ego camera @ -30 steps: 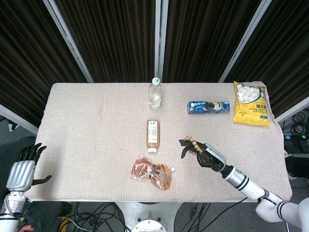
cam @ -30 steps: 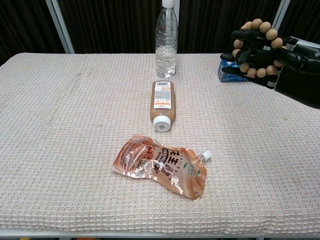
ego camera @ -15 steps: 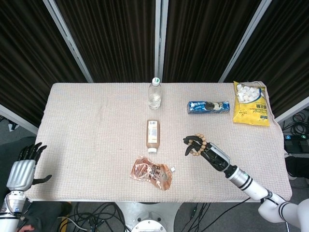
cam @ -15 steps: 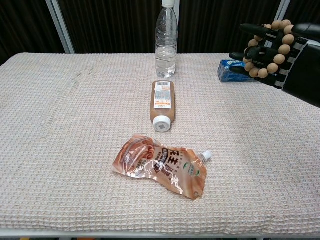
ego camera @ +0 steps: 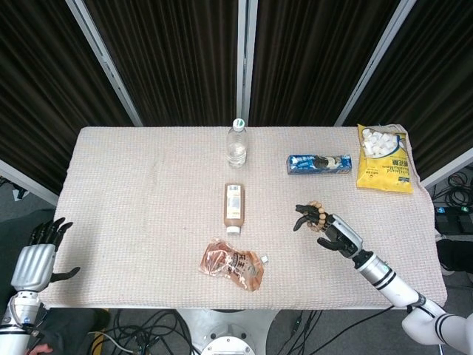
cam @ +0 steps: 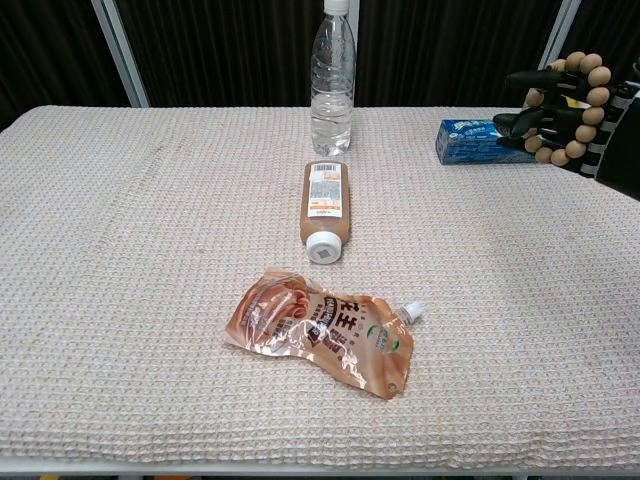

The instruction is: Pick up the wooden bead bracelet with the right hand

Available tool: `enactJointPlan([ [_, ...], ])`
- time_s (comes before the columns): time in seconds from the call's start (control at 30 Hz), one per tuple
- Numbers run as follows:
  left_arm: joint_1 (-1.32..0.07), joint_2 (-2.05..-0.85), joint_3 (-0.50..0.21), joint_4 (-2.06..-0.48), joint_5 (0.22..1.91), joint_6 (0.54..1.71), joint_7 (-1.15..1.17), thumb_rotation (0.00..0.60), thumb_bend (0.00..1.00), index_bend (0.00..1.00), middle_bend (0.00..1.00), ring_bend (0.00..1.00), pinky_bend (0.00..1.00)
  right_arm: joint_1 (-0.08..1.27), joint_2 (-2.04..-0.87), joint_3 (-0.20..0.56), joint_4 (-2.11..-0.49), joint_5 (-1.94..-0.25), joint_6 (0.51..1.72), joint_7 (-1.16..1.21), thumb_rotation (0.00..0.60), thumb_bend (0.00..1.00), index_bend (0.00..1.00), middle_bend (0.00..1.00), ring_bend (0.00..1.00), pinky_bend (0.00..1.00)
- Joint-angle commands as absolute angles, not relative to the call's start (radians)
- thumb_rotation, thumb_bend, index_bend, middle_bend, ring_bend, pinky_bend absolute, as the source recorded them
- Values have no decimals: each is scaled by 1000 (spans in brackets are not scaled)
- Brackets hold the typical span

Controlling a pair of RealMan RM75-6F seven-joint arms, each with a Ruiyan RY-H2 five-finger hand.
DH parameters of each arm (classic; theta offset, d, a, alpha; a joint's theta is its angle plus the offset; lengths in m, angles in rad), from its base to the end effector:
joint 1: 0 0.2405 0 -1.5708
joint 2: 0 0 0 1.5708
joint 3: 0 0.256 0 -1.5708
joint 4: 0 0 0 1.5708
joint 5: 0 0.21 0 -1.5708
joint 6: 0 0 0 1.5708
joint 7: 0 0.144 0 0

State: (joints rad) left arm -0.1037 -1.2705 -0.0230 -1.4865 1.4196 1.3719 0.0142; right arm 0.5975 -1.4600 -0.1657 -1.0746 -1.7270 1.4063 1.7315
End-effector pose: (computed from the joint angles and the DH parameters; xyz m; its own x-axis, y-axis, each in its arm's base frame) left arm -0.3359 0.1807 0.1063 0.3706 0.1373 0.9186 0.9231 0.0548 -0.3807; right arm -0.2495 -0.2941 0.0443 -0.6405 -0.6535 0.4035 -0.5528 0.0275 -0.8329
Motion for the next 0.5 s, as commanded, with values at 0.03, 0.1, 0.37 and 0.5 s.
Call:
enactJointPlan([
  [0.03, -104, -1271, -23, -1486, 1419, 1370, 14, 600, 0, 135, 60, 0, 0, 589, -1455, -149, -1066, -1679, 1324, 1577, 299, 84, 213, 395, 19, 0],
  [0.1, -104, -1272, -22, -1486, 1418, 1369, 14, 600, 0, 134, 60, 0, 0, 595, -1461, -141, -1054, -1661, 1280, 1494, 300, 84, 213, 394, 19, 0],
  [0.37, -104, -1272, -22, -1490, 1417, 1371, 16, 600, 0, 134, 60, 0, 0, 658, -1517, -89, -1018, -1594, 1062, 931, 299, 79, 214, 360, 15, 0],
  [0.5, -105, -1271, -24, -1491, 1416, 1371, 18, 600, 0, 134, 60, 0, 0, 686, -1521, -66, -1051, -1556, 972, 584, 299, 74, 180, 311, 2, 0],
])
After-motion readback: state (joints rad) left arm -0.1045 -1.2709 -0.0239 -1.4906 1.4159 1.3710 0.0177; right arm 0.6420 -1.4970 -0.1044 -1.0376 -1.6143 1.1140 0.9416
